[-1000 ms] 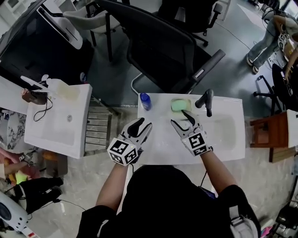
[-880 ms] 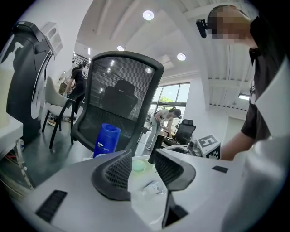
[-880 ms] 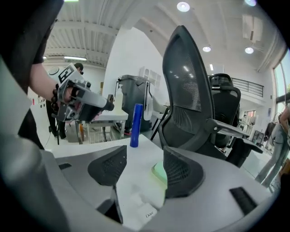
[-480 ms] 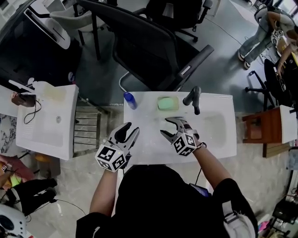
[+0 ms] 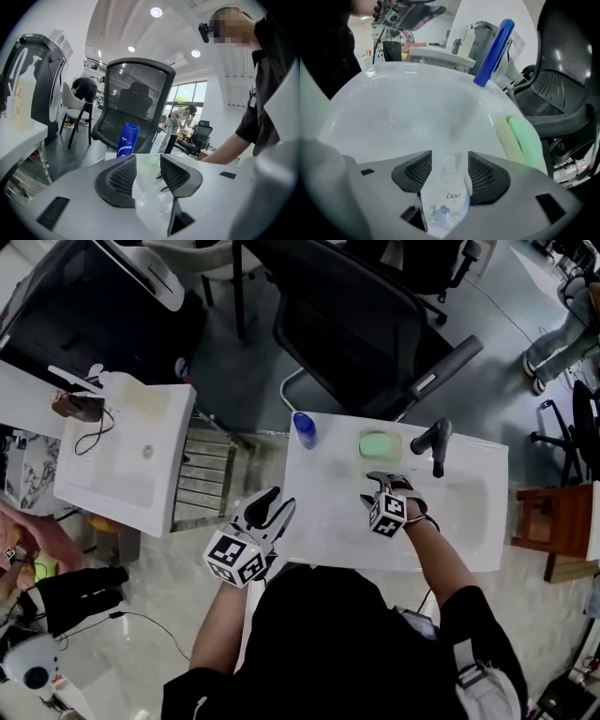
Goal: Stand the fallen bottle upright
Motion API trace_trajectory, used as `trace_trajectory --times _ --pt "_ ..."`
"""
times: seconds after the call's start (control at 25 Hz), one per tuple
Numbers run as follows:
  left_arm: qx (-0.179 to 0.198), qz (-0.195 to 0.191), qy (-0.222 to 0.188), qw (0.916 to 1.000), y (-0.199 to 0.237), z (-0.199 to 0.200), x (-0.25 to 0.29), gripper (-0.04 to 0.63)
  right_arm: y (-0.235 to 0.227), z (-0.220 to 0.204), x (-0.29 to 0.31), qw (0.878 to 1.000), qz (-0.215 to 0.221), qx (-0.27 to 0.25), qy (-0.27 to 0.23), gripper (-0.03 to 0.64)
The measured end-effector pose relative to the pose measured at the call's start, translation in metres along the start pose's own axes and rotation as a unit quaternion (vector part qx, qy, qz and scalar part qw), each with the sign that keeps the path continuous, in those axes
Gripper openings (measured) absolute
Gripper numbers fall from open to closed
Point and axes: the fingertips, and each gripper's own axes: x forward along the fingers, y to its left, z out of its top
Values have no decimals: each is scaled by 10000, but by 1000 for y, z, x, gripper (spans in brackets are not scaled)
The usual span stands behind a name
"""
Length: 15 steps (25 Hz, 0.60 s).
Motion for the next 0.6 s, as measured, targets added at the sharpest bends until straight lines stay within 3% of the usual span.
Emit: trace_trajectory --times 0.6 --pt "-247 249 192 9992 28 -17 -23 170 6 -12 47 9957 448 -43 810 252"
